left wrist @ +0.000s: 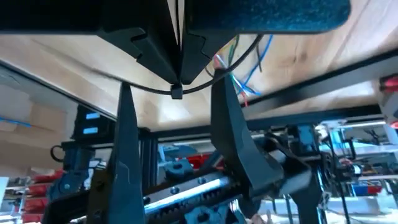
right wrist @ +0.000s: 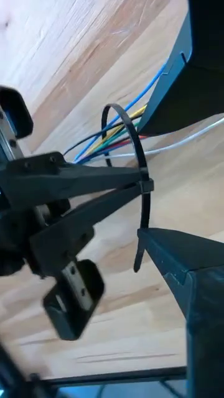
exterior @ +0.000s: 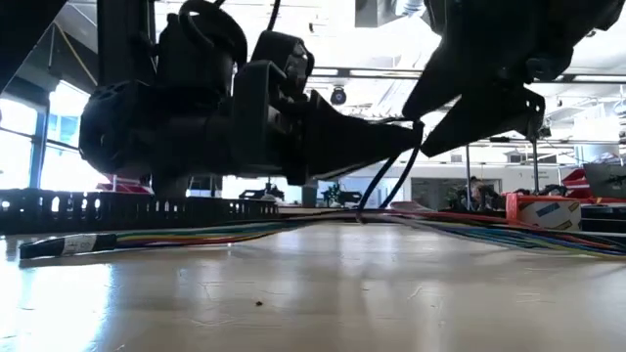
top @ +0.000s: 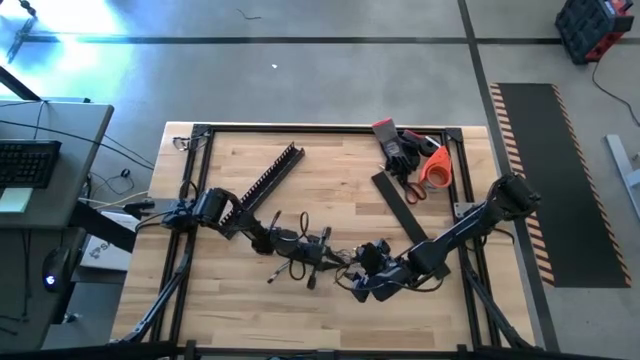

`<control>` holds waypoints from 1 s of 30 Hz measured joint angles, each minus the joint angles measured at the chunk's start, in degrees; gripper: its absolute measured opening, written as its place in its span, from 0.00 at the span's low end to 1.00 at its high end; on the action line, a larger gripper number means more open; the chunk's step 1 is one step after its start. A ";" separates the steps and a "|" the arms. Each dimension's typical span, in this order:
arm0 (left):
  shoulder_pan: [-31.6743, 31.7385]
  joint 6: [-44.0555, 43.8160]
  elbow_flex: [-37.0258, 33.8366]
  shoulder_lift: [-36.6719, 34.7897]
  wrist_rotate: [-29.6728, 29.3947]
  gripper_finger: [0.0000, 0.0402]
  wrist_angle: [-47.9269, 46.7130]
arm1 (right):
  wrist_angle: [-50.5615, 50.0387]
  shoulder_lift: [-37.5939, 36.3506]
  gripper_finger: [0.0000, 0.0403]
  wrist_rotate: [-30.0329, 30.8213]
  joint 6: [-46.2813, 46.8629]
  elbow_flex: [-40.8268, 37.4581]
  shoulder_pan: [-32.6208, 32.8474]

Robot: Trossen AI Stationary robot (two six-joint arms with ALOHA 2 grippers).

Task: Ziptie cables
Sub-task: Wrap the cables with a black zip tie

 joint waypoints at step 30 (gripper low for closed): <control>-1.33 2.09 -0.01 0.44 -3.30 0.03 -6.40 | 3.33 2.73 0.03 2.07 11.41 -1.87 -0.79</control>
